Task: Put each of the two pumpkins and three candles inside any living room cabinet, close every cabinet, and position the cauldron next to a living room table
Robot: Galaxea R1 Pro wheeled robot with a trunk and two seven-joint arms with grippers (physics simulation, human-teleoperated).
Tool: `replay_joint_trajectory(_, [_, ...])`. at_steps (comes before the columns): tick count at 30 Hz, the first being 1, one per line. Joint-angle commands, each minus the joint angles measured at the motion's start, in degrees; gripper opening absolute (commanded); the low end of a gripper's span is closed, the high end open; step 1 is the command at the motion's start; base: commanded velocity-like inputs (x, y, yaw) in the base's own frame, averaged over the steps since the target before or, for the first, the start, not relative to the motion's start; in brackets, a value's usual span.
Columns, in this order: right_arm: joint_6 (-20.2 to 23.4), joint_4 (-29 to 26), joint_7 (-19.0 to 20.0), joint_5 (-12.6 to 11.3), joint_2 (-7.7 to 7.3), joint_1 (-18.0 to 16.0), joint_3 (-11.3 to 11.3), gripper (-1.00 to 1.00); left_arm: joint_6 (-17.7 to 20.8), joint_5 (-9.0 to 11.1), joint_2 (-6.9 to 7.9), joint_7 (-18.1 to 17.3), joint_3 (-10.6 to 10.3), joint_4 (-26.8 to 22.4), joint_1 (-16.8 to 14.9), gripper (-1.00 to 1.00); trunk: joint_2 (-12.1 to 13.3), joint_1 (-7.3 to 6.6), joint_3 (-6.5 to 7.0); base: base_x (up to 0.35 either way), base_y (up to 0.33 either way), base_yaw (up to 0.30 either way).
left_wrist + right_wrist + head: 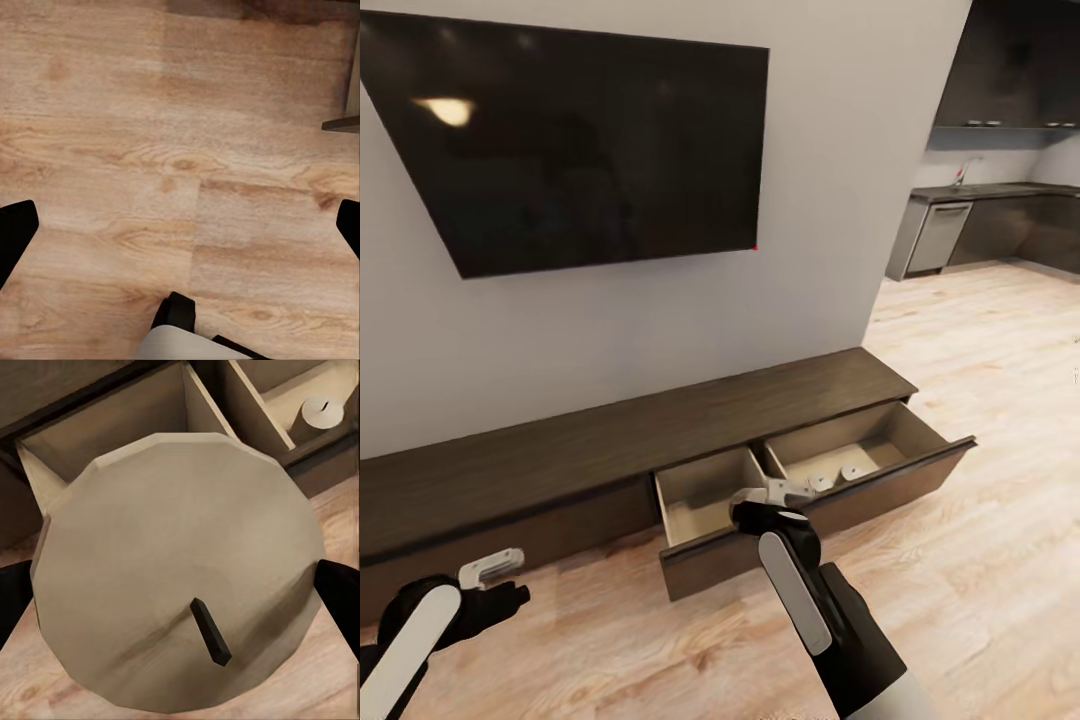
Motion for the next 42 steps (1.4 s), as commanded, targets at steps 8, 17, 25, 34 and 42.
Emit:
replay_joint_trajectory(8, [0.08,-0.04,-0.65,-0.44,0.00,-0.07,-0.04,-1.00,0.23,0.56,0.82,0.67,0.92,-0.07,-0.01,1.00,-0.03,0.00,-0.05,-0.006,0.000,-0.282])
replay_joint_trajectory(17, [0.17,0.03,-0.52,-0.44,0.00,-0.07,-1.48,-1.00,1.81,0.54,0.94,0.59,0.99,-0.10,-0.01,1.00,-0.03,0.00,-0.05,-0.055,0.000,-0.283])
replay_joint_trajectory(25, [0.26,-0.05,-0.72,-0.42,0.00,-0.07,-2.13,-1.00,5.92,1.28,2.08,0.19,6.77,-1.96,-0.01,1.00,1.17,-0.66,0.49,-0.001,0.000,-0.283])
replay_joint_trajectory(34, [0.35,-0.05,-0.73,-0.44,0.00,-0.07,-2.22,-1.00,6.03,1.41,2.16,0.14,7.79,-2.09,-0.02,1.00,4.78,-2.64,1.84,0.000,0.000,-0.259])
replay_joint_trajectory(42, [0.39,-0.04,-0.60,-0.44,0.00,-0.07,-2.23,-1.00,6.03,1.42,2.16,0.14,7.71,-2.09,-0.01,1.00,7.99,-4.39,2.77,0.000,0.000,-0.220])
